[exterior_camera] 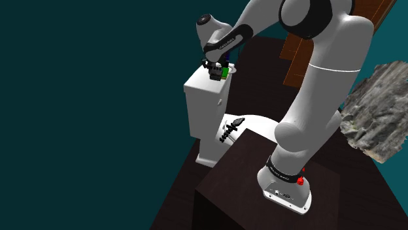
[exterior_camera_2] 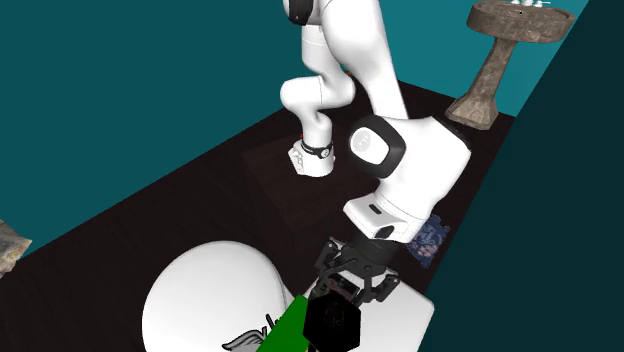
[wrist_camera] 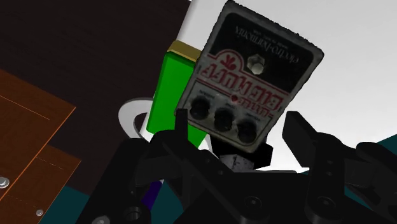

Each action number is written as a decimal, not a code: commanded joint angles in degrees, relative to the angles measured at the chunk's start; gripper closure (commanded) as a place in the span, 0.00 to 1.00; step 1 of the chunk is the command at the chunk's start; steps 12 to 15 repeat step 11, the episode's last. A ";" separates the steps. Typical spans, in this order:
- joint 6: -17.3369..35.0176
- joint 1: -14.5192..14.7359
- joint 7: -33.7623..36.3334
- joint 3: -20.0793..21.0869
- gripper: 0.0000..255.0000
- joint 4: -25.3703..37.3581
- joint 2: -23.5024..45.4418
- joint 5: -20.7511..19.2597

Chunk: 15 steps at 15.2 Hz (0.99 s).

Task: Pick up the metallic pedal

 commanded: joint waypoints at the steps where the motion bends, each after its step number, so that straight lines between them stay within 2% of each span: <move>1: -1.02 0.03 -0.98 0.15 1.00 0.54 -0.68 0.74; 9: -5.25 0.12 -4.88 0.60 1.00 3.33 -3.08 3.46; 15: -5.33 0.12 -4.96 0.61 1.00 3.38 -3.12 3.51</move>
